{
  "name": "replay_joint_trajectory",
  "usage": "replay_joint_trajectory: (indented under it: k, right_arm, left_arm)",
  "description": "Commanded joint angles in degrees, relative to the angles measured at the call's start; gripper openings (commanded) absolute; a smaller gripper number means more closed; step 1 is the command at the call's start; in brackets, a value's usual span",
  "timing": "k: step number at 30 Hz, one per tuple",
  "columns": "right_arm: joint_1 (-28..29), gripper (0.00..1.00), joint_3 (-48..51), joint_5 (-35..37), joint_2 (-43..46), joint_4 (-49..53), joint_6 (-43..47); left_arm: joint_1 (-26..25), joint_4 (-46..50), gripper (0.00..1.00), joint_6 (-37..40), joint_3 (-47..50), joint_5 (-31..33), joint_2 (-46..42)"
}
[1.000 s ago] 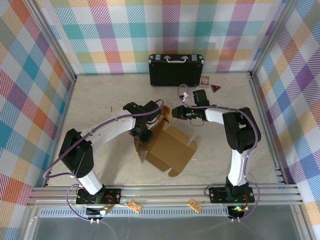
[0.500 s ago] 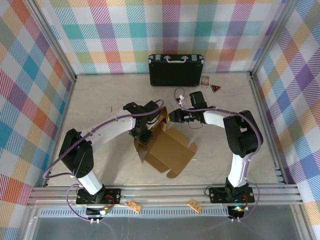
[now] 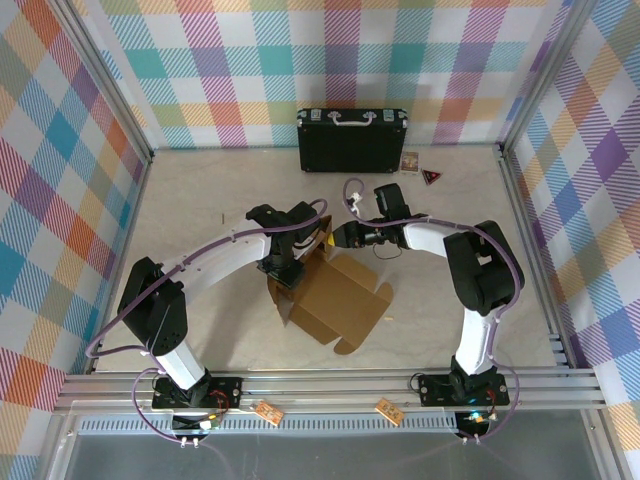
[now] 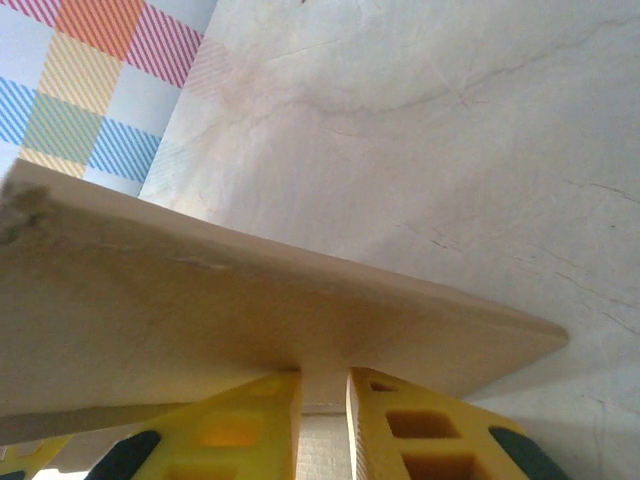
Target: Fold the paper box
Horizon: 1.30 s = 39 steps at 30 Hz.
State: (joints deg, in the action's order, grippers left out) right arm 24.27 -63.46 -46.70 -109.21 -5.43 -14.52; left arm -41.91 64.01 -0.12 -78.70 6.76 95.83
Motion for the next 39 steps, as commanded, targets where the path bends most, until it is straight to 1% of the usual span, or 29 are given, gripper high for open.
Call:
replay_joint_trajectory:
  k: [1,3,6,11,13,17,20,23,28,29,31,33,34,36,39]
  right_arm:
    - [1.7,0.24,-0.3,-6.1,-1.4,-6.2,0.4]
    - [1.9,0.25,0.1,-5.2,-1.1,-7.0,0.5]
    - [1.6,0.31,0.4,-4.4,-0.7,-7.6,0.7]
    - [0.9,0.36,-1.7,-1.0,-0.8,-4.5,2.0]
    - [0.2,0.39,-2.3,0.1,-0.9,-3.3,2.1]
    - [-1.6,0.44,-2.4,-0.3,-0.8,-3.8,1.8]
    - [-3.3,0.47,-3.9,-4.2,-1.5,-2.8,2.7]
    - [-4.5,0.5,-7.1,-10.3,-4.0,-1.2,3.9]
    - [-5.5,0.55,-13.4,-20.3,-8.8,4.0,6.6]
    - [-5.7,0.56,-14.8,-20.6,-9.6,5.4,7.3]
    - [-5.6,0.56,-17.2,-17.9,-10.7,9.5,9.1]
    - [-5.7,0.57,-17.4,-16.4,-10.9,9.5,8.9]
    - [-5.7,0.58,-17.0,-15.6,-11.0,8.1,7.3]
    - [-5.9,0.6,-16.1,-13.1,-11.3,4.2,2.4]
    - [-7.6,0.61,-14.7,-7.8,-12.3,-2.6,-8.1]
  left_arm:
    - [-0.3,0.8,0.47,1.8,0.3,-1.3,1.2]
    - [-0.2,1.1,0.47,1.8,0.1,-1.0,1.3]
    - [-0.2,1.2,0.47,1.8,0.5,-1.1,1.1]
    - [-0.3,0.9,0.47,1.9,0.8,-1.5,0.4]
    - [-0.3,0.8,0.47,1.8,1.0,-1.6,0.2]
    - [-0.3,0.7,0.47,1.9,1.0,-1.4,0.2]
    - [-0.3,0.9,0.47,1.9,0.9,-1.4,0.4]
    - [-0.2,0.9,0.47,1.9,0.8,-1.5,0.2]
    - [-0.3,0.8,0.47,2.0,1.0,-1.5,0.1]
    - [-0.3,0.8,0.47,2.0,1.0,-1.6,0.1]
    - [-0.2,0.8,0.47,2.0,1.1,-1.5,0.1]
    - [-0.2,0.7,0.47,2.0,1.0,-1.5,0.1]
    - [-0.2,0.7,0.47,2.1,1.0,-1.4,0.1]
    - [-0.3,0.6,0.47,2.2,1.0,-1.5,0.3]
    - [-0.2,0.8,0.47,2.2,0.9,-1.4,0.8]
